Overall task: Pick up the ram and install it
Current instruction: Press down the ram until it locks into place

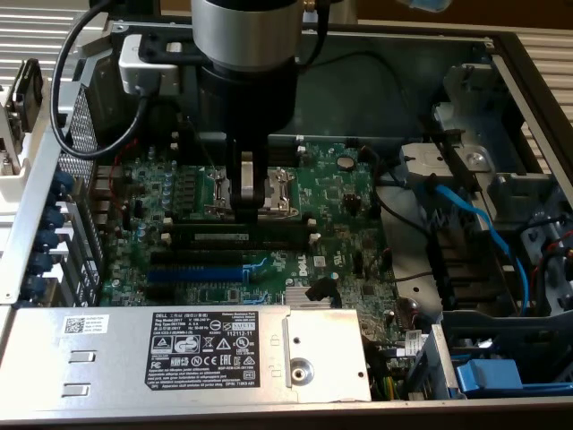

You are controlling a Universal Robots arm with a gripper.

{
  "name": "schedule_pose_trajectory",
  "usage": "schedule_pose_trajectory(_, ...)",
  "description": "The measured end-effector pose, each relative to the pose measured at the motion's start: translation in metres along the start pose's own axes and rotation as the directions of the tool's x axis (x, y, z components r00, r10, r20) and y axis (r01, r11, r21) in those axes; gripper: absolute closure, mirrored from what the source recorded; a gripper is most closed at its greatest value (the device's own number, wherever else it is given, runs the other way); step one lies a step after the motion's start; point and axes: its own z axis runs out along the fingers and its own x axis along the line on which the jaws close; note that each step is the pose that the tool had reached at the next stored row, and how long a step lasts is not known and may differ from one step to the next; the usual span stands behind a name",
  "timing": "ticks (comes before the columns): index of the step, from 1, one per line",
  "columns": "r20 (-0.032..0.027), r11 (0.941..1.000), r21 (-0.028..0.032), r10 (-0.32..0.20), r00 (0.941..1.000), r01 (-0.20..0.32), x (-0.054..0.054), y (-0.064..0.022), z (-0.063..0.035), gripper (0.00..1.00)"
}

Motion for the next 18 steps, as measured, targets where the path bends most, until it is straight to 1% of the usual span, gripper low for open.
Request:
schedule_pose_trajectory(3, 0.0, 1.0, 0.0, 0.0, 1.0, 0.0, -0.0001, -0.0019, 0.0004, 0.9)
schedule_pose_trajectory(10, 0.0, 1.0, 0.0, -0.002, 1.0, 0.002, -0.0001, -0.0022, 0.0018, 0.9)
schedule_pose_trajectory(14, 0.0001, 1.0, 0.0021, -0.002, 1.0, 0.002, -0.0001, -0.0023, 0.0029, 0.9)
schedule_pose_trajectory(18, 0.0001, 1.0, 0.0025, -0.002, 1.0, 0.002, -0.0002, -0.0024, 0.0035, 0.9)
